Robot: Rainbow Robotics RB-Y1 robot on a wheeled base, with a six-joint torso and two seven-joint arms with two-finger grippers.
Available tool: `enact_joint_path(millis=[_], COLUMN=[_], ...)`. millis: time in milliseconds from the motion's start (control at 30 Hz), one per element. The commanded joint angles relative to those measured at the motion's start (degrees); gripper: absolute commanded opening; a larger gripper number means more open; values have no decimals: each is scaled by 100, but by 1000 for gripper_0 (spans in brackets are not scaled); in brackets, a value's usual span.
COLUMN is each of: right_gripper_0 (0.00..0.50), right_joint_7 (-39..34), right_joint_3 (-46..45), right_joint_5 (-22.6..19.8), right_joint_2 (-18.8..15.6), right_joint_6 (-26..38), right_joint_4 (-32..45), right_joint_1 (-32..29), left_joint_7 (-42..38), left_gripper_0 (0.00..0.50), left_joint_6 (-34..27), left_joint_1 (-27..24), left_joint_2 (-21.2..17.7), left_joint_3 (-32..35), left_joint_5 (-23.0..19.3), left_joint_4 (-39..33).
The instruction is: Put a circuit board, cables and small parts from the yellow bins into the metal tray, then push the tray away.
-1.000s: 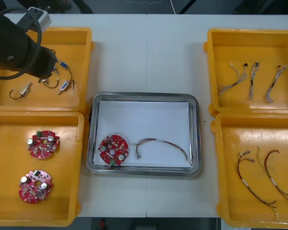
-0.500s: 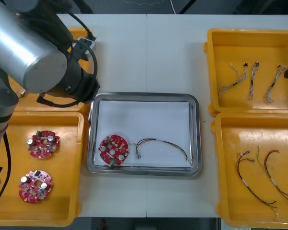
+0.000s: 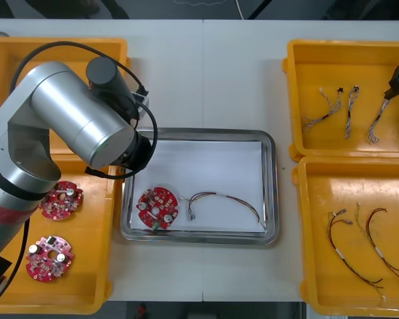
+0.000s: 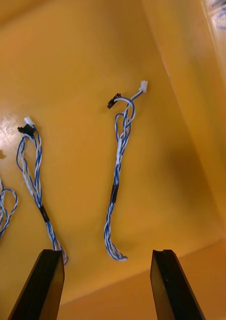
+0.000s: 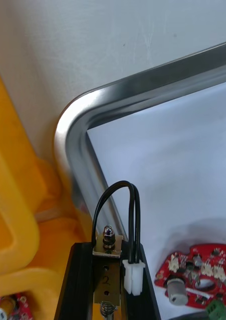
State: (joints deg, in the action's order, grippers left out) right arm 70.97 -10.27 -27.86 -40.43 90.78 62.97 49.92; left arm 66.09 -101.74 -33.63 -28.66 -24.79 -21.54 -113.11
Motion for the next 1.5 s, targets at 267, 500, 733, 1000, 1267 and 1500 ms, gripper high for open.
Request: enact_joint_path(millis=[267,500,733,1000,1267,1500], right_gripper_0=[500,500,500,500,21,0], right_joint_7=[-66,-153,-233,-312,-338,-294], right_joint_3=[280,280,289,280,289,280], right_joint_5=[106,114,114,106,79,88], right_joint_2=[211,308,352,413,413,404], right_joint_6=[-913,-1405,-1581,-1695,-1739,-1739], right_joint_4=[-918,-1296,-1525,-1788,-1947,-1955], right_joint_1=[264,273,264,264,264,264], left_joint_7=[-720,-808,-1010,-1212,-1476,-1660], left_gripper_0=[1,3,424,500,500,500], left_joint_6=[1139,1367,1385,1420,1244,611], left_joint_1=[41,41,32,32,-21,-249], left_joint_2=[247,264,264,264,273,264], left_joint_3=[-465,-562,-632,-632,-632,-456], left_joint_5=[326,317,290,255,185,9], left_joint_4=[773,922,905,843,386,8])
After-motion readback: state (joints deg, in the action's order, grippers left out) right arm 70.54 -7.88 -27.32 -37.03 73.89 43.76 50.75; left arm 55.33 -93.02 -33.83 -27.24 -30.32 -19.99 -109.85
